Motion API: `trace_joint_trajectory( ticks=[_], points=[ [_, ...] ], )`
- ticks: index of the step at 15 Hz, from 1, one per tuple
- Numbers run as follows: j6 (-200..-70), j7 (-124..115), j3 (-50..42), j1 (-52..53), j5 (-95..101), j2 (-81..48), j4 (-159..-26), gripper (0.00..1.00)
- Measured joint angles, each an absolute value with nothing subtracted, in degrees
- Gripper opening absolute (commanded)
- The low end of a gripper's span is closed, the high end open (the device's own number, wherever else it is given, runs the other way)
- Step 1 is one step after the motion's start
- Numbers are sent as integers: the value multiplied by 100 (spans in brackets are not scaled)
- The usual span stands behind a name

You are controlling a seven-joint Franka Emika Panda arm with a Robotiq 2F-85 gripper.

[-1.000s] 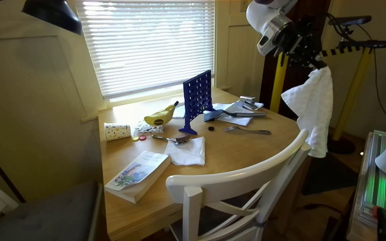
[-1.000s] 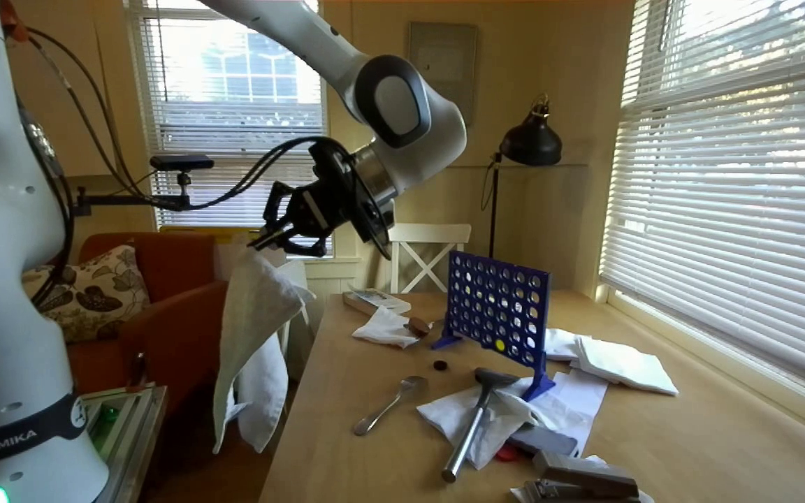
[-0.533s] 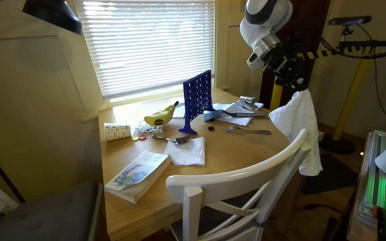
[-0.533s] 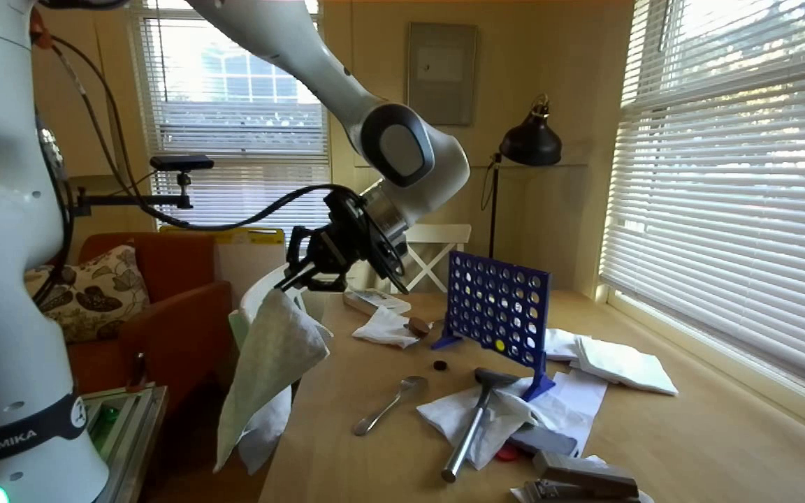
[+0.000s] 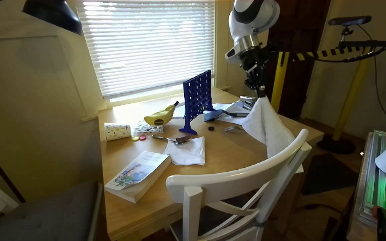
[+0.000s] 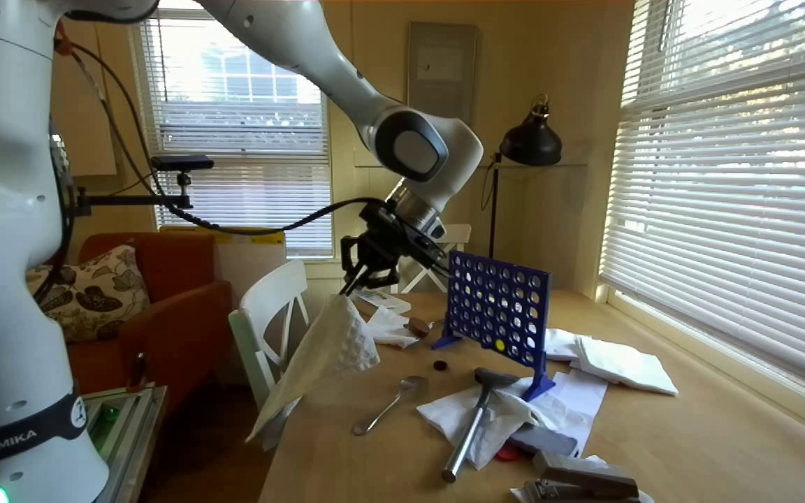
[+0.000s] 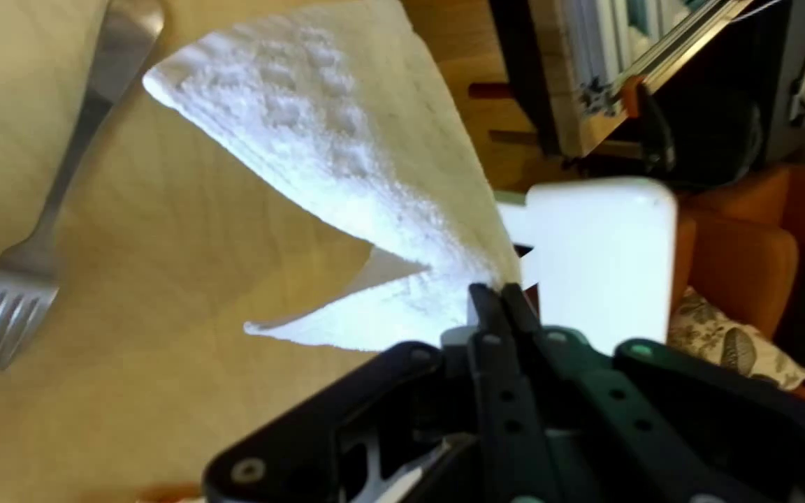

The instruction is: Remove the white cloth from the blue object, put it on the table and fold it

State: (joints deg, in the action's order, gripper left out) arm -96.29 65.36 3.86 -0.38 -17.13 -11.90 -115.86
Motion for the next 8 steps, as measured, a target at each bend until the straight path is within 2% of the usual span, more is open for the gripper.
trace_joint_trajectory(
  ticks=[8],
  points=[
    [-11884,6349,533,115,-1764,-1368,-11205,1]
  ],
)
